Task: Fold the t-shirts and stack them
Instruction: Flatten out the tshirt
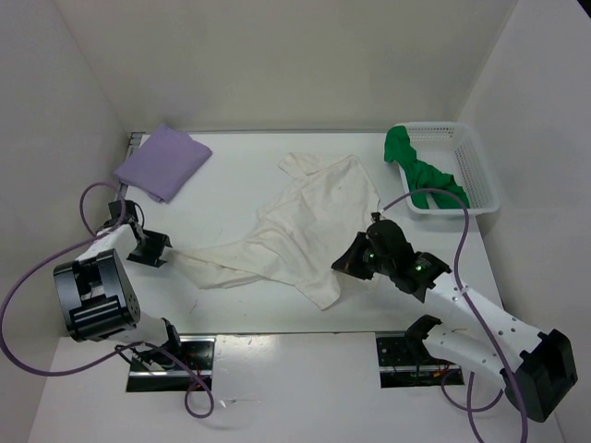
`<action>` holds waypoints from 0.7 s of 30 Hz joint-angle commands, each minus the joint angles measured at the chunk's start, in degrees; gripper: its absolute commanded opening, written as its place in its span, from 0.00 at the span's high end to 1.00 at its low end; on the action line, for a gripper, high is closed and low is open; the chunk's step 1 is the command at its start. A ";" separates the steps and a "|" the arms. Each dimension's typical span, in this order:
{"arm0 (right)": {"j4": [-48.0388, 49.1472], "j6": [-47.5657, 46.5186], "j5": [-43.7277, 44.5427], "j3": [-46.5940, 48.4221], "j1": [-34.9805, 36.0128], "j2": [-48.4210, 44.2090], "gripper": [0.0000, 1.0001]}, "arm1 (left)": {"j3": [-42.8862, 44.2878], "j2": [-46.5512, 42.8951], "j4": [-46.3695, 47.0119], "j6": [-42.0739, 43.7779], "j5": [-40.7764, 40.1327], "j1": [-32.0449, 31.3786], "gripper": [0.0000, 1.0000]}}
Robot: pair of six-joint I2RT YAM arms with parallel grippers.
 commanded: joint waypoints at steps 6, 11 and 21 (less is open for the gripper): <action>3.94 -4.03 -3.10 0.59 -2.92 1.25 0.98 | -1.25 2.85 1.11 0.01 -2.49 0.24 0.52; 4.47 -4.66 -3.10 1.64 -2.92 3.00 0.97 | -1.87 5.65 4.09 0.01 -1.97 0.24 0.72; -0.35 -9.48 -1.08 11.64 -3.44 5.47 1.00 | 4.10 -3.63 4.10 4.66 3.56 0.24 1.00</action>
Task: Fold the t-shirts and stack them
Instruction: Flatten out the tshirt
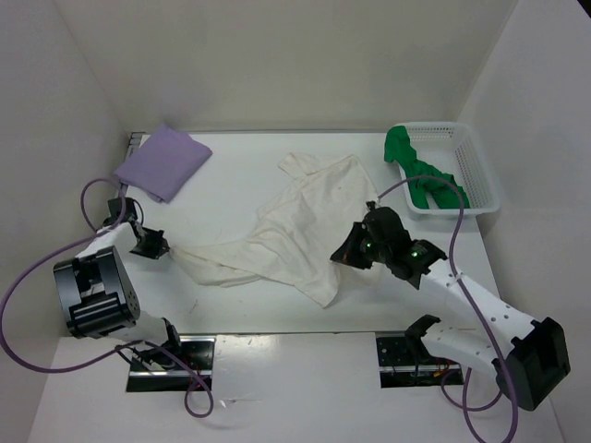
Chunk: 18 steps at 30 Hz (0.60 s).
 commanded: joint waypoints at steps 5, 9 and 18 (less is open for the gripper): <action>-8.11 -9.58 6.96 28.59 -0.98 4.52 1.00 | 15.57 -13.16 -4.19 10.45 9.28 -2.22 1.00; -14.71 -14.50 13.47 48.10 -0.98 8.47 1.00 | 25.75 -15.99 -4.71 11.69 14.03 -4.68 1.00; -28.52 -22.32 22.61 105.18 -0.98 21.13 1.00 | 67.50 -12.48 -11.39 18.09 8.36 -5.30 1.00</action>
